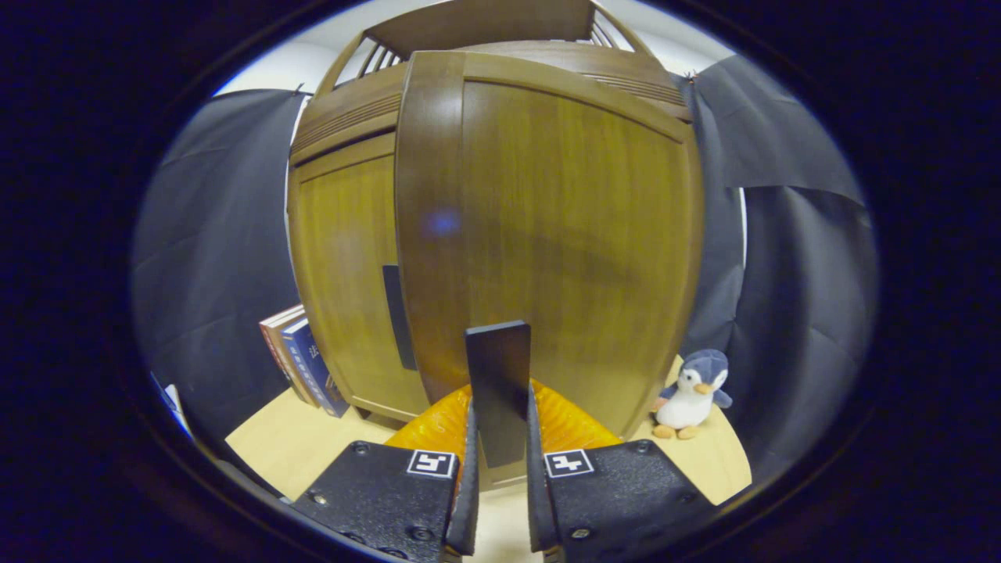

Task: Open the right door of the double-door shoe cabinet with the right hand, and open the left door with the left hand.

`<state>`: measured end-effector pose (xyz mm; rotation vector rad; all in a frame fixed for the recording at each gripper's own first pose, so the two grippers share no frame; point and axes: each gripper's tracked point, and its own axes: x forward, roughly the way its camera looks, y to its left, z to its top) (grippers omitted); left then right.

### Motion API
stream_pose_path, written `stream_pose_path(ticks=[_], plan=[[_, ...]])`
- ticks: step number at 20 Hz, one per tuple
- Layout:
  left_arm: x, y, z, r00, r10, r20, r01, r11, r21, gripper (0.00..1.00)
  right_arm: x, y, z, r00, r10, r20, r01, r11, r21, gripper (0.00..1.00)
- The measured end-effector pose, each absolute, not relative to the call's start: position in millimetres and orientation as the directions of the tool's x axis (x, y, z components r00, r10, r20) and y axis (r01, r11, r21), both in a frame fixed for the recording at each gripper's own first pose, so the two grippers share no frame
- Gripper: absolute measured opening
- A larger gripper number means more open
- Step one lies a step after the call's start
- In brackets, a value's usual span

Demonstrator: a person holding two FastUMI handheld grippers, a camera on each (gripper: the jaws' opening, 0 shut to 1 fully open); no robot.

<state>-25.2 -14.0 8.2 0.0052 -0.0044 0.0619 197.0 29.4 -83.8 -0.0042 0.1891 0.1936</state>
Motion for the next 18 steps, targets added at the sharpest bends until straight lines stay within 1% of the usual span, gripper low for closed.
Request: stream_pose_path(ticks=[1,2,4,5,6,10,11,15,18], plan=[[-27,-19,7,0.999,0.043,0.003,-0.043,0.999,0.003,1.00,190,22,-84,0.966,0.178,-0.187,-0.178,0.984,0.016,0.29],[-27,-25,5,1.000,0.022,-0.001,-0.022,1.000,0.002,0.96,183,16,-86,0.969,0.163,-0.186,-0.162,0.987,0.020,0.29],[-29,-36,2,1.000,-0.020,-0.012,0.020,1.000,-0.001,0.96,170,0,-89,0.975,0.126,-0.182,-0.122,0.992,0.032,0.28],[-31,-42,2,0.999,-0.042,-0.011,0.042,0.999,-0.003,1.00,165,-8,-90,0.977,0.109,-0.181,-0.103,0.994,0.040,0.27],[-32,-47,2,0.998,-0.062,-0.010,0.062,0.998,-0.003,0.96,160,-16,-91,0.979,0.092,-0.181,-0.085,0.995,0.046,0.27],[-35,-75,-2,0.987,-0.158,-0.011,0.158,0.987,-0.009,0.96,136,-53,-95,0.981,0.018,-0.192,-0.002,0.997,0.081,0.22],[-34,-82,-4,0.984,-0.179,-0.019,0.179,0.984,-0.008,0.96,132,-63,-95,0.981,0.004,-0.196,0.014,0.996,0.091,0.18],[-28,-110,-12,0.972,-0.230,-0.039,0.230,0.973,0.000,0.96,121,-102,-96,0.979,-0.007,-0.202,0.032,0.992,0.120,0.06],[-21,-141,-13,0.968,-0.247,-0.041,0.247,0.969,-0.001,0.96,118,-126,-97,0.977,0.027,-0.213,-0.008,0.996,0.089,0.04]])
